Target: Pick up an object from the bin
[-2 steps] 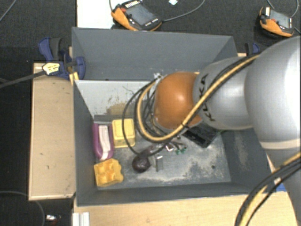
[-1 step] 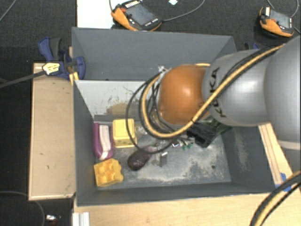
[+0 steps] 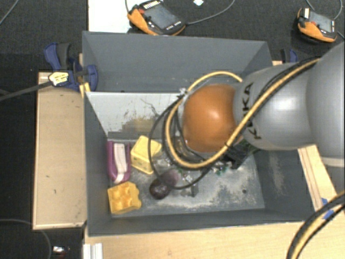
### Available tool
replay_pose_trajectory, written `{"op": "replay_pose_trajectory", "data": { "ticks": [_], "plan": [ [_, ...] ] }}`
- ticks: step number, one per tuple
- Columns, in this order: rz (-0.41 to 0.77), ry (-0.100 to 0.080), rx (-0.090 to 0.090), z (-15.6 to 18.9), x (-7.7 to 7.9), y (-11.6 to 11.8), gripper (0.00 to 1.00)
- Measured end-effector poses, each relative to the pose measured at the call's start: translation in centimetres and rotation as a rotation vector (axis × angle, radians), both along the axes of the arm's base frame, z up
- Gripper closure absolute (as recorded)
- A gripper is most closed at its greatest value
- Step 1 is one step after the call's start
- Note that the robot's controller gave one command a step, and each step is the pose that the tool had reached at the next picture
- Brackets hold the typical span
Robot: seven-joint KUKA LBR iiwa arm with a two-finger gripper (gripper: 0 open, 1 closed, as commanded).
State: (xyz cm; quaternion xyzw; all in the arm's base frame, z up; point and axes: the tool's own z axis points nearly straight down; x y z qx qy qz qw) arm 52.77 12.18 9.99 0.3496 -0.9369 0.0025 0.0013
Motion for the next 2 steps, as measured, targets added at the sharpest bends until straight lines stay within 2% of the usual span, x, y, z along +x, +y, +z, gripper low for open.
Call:
{"op": "replay_pose_trajectory", "data": {
  "ticks": [1, 2],
  "plan": [
    [-0.046, -0.005, 0.007, -2.97, 0.83, 1.84, 0.00],
    [0.319, -0.008, 0.005, -2.94, 1.61, 2.40, 1.00]
  ]
}}
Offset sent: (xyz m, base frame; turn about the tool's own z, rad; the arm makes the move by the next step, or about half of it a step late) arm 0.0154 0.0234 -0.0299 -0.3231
